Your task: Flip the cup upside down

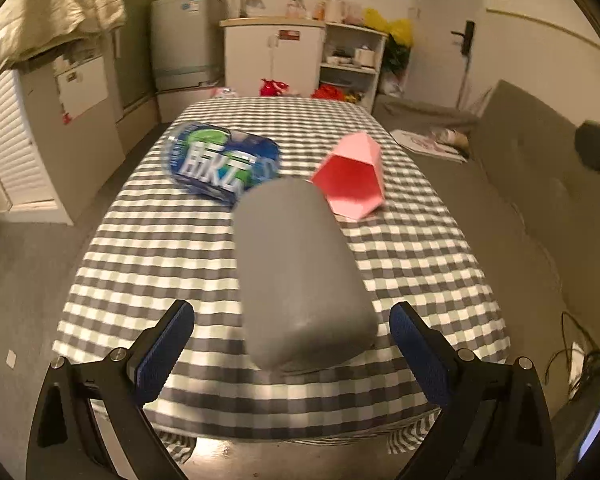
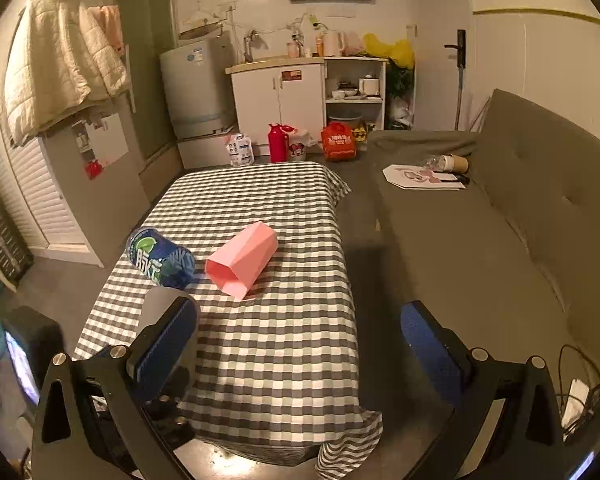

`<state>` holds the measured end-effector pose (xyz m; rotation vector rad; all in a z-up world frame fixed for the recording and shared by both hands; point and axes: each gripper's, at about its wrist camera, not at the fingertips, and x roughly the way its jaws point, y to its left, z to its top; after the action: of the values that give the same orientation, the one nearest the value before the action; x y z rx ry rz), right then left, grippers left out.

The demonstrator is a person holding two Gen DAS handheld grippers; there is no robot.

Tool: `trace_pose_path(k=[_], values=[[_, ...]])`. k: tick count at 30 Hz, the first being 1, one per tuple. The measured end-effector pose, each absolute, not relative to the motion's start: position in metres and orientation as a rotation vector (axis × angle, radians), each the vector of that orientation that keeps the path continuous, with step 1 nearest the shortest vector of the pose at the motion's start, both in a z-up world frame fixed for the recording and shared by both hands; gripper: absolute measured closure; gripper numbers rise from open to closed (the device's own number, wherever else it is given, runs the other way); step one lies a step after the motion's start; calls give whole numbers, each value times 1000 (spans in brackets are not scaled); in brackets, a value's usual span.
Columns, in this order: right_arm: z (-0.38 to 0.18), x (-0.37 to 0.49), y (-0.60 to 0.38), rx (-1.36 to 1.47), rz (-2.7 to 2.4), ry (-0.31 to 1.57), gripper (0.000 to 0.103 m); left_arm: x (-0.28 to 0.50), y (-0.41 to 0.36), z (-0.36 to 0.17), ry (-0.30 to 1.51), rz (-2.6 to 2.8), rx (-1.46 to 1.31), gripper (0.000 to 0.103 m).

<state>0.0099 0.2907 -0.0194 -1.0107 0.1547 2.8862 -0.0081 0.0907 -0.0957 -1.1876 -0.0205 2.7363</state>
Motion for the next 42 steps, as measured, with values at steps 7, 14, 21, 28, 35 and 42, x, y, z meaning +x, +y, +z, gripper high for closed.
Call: trace_pose_path(k=[7, 14, 21, 28, 35, 42], values=[[-15, 15, 306, -973, 2866, 303, 0, -13, 105, -118, -21, 2672, -1193, 7], [-20, 3, 294, -1007, 2880, 276, 0, -15, 100, -119, 32, 2650, -1191, 27], [-17, 5, 282, -994, 2911, 210, 0, -6, 94, -94, 73, 2651, -1150, 27], [-12, 12, 292, -985, 2916, 287, 0, -3, 92, -73, 100, 2661, -1105, 29], [-11, 15, 291, -991, 2925, 286, 0, -16, 87, -68, 64, 2661, -1128, 30], [-17, 12, 291, -1018, 2905, 279, 0, -37, 78, -74, 19, 2682, -1146, 30]])
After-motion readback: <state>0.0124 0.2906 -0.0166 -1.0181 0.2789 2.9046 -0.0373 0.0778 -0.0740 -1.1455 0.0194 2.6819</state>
